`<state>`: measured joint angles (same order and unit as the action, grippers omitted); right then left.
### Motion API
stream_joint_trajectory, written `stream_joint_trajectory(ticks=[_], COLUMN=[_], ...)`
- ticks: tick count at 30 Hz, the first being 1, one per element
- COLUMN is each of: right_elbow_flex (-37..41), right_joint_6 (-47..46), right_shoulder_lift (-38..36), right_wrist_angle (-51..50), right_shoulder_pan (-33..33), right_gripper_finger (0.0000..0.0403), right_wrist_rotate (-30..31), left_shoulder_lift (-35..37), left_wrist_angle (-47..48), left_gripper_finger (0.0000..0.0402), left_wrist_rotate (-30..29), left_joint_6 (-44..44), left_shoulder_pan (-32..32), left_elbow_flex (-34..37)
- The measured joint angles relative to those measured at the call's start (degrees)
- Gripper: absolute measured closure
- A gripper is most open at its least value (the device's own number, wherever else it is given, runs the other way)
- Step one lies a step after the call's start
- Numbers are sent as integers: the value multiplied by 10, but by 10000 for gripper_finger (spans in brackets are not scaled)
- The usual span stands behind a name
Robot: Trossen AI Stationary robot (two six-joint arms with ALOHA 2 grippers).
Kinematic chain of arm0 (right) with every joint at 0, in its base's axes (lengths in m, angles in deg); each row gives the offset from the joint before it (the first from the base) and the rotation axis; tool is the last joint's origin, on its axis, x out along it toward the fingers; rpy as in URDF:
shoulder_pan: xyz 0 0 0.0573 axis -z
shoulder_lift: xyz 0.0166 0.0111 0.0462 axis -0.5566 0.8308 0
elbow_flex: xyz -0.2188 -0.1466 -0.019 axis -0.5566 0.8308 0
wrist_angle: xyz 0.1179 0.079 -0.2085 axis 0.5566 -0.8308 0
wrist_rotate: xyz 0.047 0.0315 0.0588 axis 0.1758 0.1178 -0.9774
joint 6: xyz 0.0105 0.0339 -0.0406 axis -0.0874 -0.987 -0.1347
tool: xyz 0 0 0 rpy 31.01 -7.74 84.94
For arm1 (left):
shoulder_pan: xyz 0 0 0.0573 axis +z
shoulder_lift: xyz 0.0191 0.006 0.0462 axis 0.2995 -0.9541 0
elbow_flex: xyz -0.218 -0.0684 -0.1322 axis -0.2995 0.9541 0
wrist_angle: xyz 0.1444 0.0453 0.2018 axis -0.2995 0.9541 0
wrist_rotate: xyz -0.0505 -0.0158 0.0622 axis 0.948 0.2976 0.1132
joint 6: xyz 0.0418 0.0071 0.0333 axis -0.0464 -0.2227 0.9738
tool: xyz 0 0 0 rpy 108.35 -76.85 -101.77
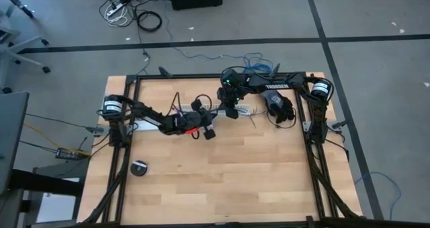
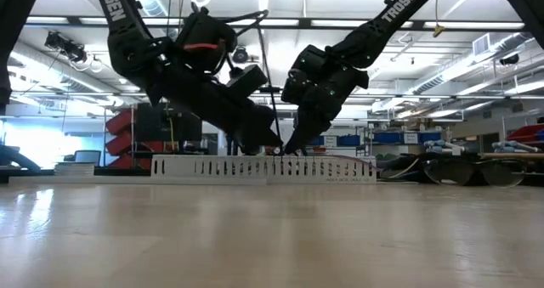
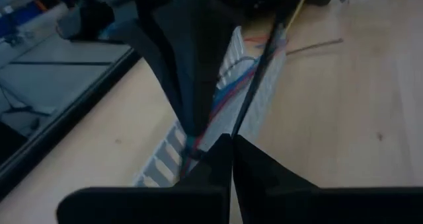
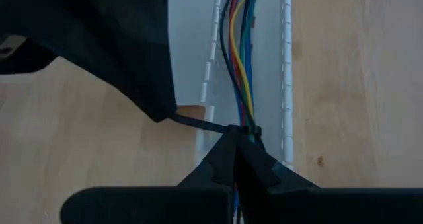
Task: Ziptie cables
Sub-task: Put the colored wires into the cable duct
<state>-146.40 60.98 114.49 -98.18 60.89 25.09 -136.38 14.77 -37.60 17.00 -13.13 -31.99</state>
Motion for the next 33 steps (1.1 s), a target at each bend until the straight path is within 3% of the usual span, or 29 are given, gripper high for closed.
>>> stream_joint_trajectory(ticks=[7,21,26,33], right_elbow_flex=[0,0,0,0], right_joint_6=[0,7,19,26], right_shoulder_lift=[0,0,0,0], right_wrist_angle=[0,-2,-16,-21], right_shoulder_pan=[0,2,5,15], right_gripper_finger=[403,403,403,403], right_wrist_rotate=[0,4,5,5], left_shoulder_lift=[-18,-70,-75,-74], left_wrist_angle=[-23,-50,-52,-59], left_gripper_finger=[401,401,401,401], left_wrist_rotate=[-43,-62,-129,-159], left_joint_6=[-42,-70,-71,-76], left_shoulder_pan=[-7,-8,-19,-35], left_elbow_flex=[-1,-37,-38,-38])
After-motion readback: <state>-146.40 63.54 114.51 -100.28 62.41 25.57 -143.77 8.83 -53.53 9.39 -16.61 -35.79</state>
